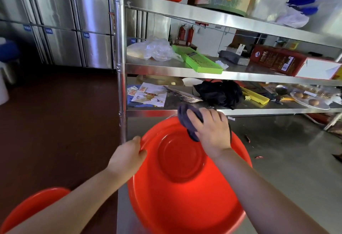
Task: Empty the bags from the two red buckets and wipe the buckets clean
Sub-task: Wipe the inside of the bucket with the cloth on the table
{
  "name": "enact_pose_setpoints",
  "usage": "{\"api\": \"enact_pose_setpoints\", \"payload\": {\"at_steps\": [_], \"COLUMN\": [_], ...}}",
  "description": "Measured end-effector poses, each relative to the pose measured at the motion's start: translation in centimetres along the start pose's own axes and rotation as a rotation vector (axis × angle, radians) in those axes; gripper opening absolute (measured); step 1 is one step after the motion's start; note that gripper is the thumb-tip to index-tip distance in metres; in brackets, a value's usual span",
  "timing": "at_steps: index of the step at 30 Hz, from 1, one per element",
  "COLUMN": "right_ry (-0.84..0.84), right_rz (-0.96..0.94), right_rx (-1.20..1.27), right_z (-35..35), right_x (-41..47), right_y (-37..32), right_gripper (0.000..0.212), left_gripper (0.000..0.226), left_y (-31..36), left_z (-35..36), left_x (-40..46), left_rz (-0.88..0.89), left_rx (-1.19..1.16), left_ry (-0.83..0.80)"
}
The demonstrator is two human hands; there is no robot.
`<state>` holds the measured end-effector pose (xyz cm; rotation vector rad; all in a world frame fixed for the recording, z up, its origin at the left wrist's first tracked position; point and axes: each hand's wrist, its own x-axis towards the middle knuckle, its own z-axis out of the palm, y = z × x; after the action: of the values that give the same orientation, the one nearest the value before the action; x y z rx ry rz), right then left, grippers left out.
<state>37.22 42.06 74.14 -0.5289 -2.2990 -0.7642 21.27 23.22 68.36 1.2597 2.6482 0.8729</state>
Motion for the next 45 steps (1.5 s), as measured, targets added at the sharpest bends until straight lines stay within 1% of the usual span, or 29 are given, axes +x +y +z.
{"api": "enact_pose_setpoints", "payload": {"at_steps": [2, 3, 5, 7, 9, 10, 11, 12, 14, 15, 17, 18, 21, 23, 24, 25, 27, 29, 31, 32, 34, 37, 41, 43, 45], "right_ry": [-0.115, -0.143, -0.174, -0.196, -0.179, -0.153, -0.122, -0.091, -0.033, -0.006, 0.044, 0.061, 0.072, 0.073, 0.057, 0.024, -0.06, -0.125, -0.164, -0.178, -0.196, -0.218, -0.221, -0.257, -0.269], "right_rz": [0.181, 0.242, 0.293, 0.293, 0.252, 0.208, 0.149, 0.078, -0.073, -0.133, -0.207, -0.223, -0.249, -0.229, -0.189, -0.124, 0.073, 0.316, 0.55, 0.634, 0.692, 0.65, 0.574, 0.475, 0.319], "right_rx": [-0.008, -0.005, 0.018, 0.049, 0.069, 0.073, 0.075, 0.075, 0.076, 0.076, 0.077, 0.085, 0.107, 0.116, 0.116, 0.119, 0.138, 0.192, 0.296, 0.341, 0.382, 0.389, 0.374, 0.35, 0.339], "right_z": [0.1, 0.1, 0.0, -0.2, -0.6, -0.9, -1.2, -1.4, -1.8, -2.0, -2.1, -2.1, -1.6, -1.2, -0.9, -0.5, 0.4, 1.5, 2.4, 2.7, 2.9, 2.3, 0.8, -0.2, -1.0], "right_x": [-1.0, -1.4, -2.0, -2.0, -1.7, -1.4, -1.0, -0.5, 0.3, 0.7, 1.0, 1.0, 0.8, 0.9, 1.1, 1.2, 0.9, -0.4, -2.0, -2.7, -3.4, -3.0, -0.8, 0.5, 1.9], "right_y": [1.6, 2.1, 2.6, 2.6, 2.2, 1.8, 1.3, 0.5, -1.2, -2.1, -3.8, -4.5, -5.8, -5.6, -5.1, -4.4, -2.7, -1.6, -1.5, -1.7, -2.2, -2.0, -0.2, 0.1, -0.7], "right_gripper": [0.073, 0.073, 0.07, 0.068, 0.069, 0.07, 0.071, 0.072, 0.069, 0.064, 0.051, 0.046, 0.043, 0.042, 0.047, 0.055, 0.07, 0.069, 0.065, 0.064, 0.063, 0.061, 0.057, 0.059, 0.058], "left_gripper": [0.016, 0.017, 0.019, 0.026, 0.055, 0.069, 0.076, 0.078, 0.071, 0.06, 0.026, 0.016, 0.017, 0.019, 0.019, 0.018, 0.017, 0.018, 0.021, 0.022, 0.021, 0.023, 0.025, 0.027, 0.027], "left_y": [-0.9, -1.3, -1.4, -1.0, -0.3, 0.2, 0.9, 1.6, 2.8, 3.1, 3.2, 2.8, 1.0, 0.1, -0.4, -0.9, -2.1, -3.4, -4.3, -4.5, -4.6, -4.9, -4.8, -3.8, -2.1], "left_z": [-0.3, -0.3, -0.2, -0.5, -1.1, -1.6, -2.1, -2.6, -3.0, -2.8, -2.2, -1.8, -0.4, -0.1, -0.1, -0.1, -0.2, -0.6, -0.9, -0.9, -0.9, -1.3, -3.0, -3.9, -4.4], "left_x": [-0.7, -1.0, -1.7, -1.8, -1.0, -0.3, 0.4, 1.1, 2.2, 2.5, 2.1, 1.6, 0.6, 0.2, 0.1, 0.1, 0.1, 0.1, 0.0, -0.2, -0.6, -1.0, -0.5, 0.2, 1.2], "left_rz": [-0.069, -0.091, -0.107, -0.112, -0.084, -0.033, 0.041, 0.117, 0.23, 0.256, 0.205, 0.148, 0.03, -0.04, -0.071, -0.105, -0.203, -0.315, -0.406, -0.431, -0.426, -0.388, -0.327, -0.228, -0.104], "left_rx": [-0.063, -0.092, -0.077, -0.044, -0.064, -0.085, -0.081, -0.052, 0.045, 0.067, -0.003, -0.071, -0.178, -0.223, -0.253, -0.295, -0.417, -0.539, -0.574, -0.566, -0.55, -0.475, -0.224, -0.147, -0.06], "left_ry": [-0.016, -0.023, -0.052, -0.044, 0.034, 0.091, 0.14, 0.164, 0.132, 0.088, 0.037, 0.031, 0.094, 0.117, 0.124, 0.125, 0.136, 0.169, 0.194, 0.2, 0.197, 0.154, 0.04, 0.049, 0.102]}}
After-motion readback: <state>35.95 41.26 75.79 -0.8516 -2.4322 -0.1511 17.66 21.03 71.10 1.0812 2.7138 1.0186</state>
